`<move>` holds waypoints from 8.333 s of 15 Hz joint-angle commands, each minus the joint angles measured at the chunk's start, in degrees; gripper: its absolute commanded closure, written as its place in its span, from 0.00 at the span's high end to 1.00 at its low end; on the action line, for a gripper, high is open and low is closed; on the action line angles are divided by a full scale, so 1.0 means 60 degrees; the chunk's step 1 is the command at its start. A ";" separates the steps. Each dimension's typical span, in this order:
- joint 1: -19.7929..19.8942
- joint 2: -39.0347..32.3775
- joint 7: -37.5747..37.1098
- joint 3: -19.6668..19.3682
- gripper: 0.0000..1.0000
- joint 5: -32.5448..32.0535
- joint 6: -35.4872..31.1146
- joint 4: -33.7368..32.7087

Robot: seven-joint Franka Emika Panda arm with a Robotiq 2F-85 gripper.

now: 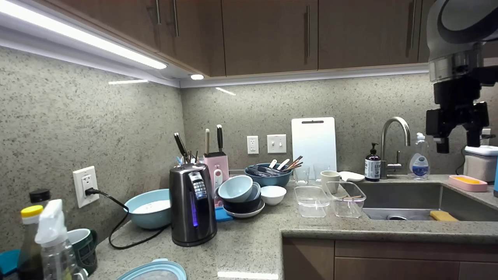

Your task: Take the chopsticks out of the clear bowl on the right and put them in the sink

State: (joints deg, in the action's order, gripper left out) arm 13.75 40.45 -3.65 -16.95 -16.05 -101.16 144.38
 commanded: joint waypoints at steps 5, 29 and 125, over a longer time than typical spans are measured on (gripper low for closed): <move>0.0396 -0.3206 0.0699 -0.0425 1.00 0.0126 -0.2120 -0.1524; 0.0123 -0.7468 0.0309 0.0142 1.00 0.0592 -0.3403 -0.4254; 0.1009 -0.6808 -0.2050 -0.0696 0.04 0.3356 -0.0773 -0.4158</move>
State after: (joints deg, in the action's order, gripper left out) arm 16.45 2.50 -19.89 -18.33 1.46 -105.95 122.51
